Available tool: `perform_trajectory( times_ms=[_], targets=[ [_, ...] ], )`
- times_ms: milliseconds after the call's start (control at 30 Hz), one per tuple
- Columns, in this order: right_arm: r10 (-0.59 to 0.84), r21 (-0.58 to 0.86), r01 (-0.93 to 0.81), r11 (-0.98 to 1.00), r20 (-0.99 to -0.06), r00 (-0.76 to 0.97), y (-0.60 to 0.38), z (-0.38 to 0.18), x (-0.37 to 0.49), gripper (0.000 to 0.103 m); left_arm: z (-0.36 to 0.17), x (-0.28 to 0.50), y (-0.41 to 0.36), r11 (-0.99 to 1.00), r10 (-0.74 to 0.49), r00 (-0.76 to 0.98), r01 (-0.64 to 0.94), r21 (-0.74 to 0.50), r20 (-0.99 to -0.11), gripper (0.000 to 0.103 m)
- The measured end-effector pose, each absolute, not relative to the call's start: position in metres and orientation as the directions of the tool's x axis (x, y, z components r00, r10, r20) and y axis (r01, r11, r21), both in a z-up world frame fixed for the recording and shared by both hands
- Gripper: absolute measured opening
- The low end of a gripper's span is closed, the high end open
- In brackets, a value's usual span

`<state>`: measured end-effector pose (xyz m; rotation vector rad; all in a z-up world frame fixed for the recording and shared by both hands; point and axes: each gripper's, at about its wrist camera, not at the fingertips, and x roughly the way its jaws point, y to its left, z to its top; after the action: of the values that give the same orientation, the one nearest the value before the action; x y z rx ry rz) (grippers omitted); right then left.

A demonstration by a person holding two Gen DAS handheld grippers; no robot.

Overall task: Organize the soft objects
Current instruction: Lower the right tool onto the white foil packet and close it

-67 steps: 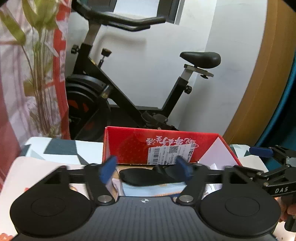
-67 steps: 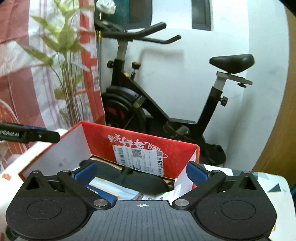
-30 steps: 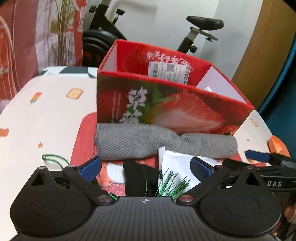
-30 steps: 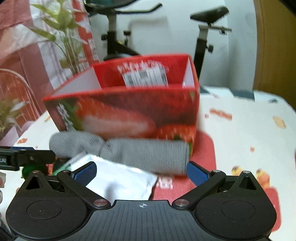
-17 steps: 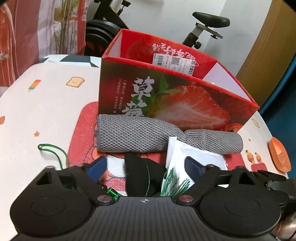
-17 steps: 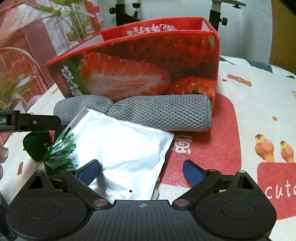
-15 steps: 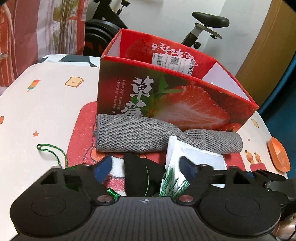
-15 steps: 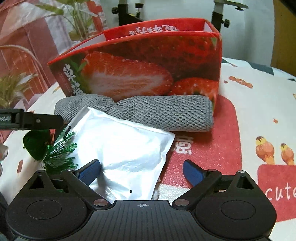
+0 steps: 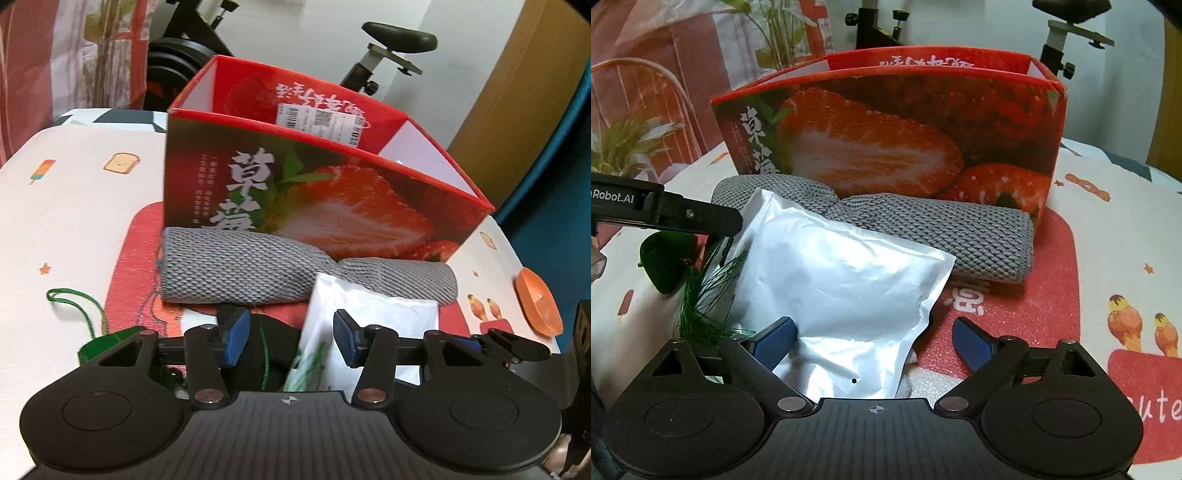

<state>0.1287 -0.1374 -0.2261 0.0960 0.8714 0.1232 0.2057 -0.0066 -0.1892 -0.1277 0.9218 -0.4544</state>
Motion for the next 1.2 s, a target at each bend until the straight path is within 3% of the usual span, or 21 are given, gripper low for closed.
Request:
perform_trajectory(
  times_ms=[267,433,1100,1200],
  targets=[
    [0.156,0.129,-0.09,0.988,-0.749,0.644,-0.134,-0.226,0.128,0.085,-0.198,0.2,-0.015,0.889,-0.444,0.5,0.353,-0.293,-0.744,0.049],
    [0.161,0.13,-0.097,0.987,-0.744,0.648,-0.134,-0.226,0.127,0.083,-0.196,0.196,-0.014,0.881,-0.455,0.504,0.372,-0.29,-0.734,0.039],
    [0.188,0.136,-0.131,0.982,-0.74,0.646,-0.132,-0.225,0.125,0.071,-0.207,0.196,-0.022,0.851,-0.496,0.459,0.427,-0.307,-0.737,0.039],
    [0.192,0.141,-0.13,0.981,-0.742,0.642,-0.132,-0.223,0.125,0.064,-0.208,0.198,-0.02,0.85,-0.503,0.454,0.416,-0.324,-0.736,0.039]
  ],
)
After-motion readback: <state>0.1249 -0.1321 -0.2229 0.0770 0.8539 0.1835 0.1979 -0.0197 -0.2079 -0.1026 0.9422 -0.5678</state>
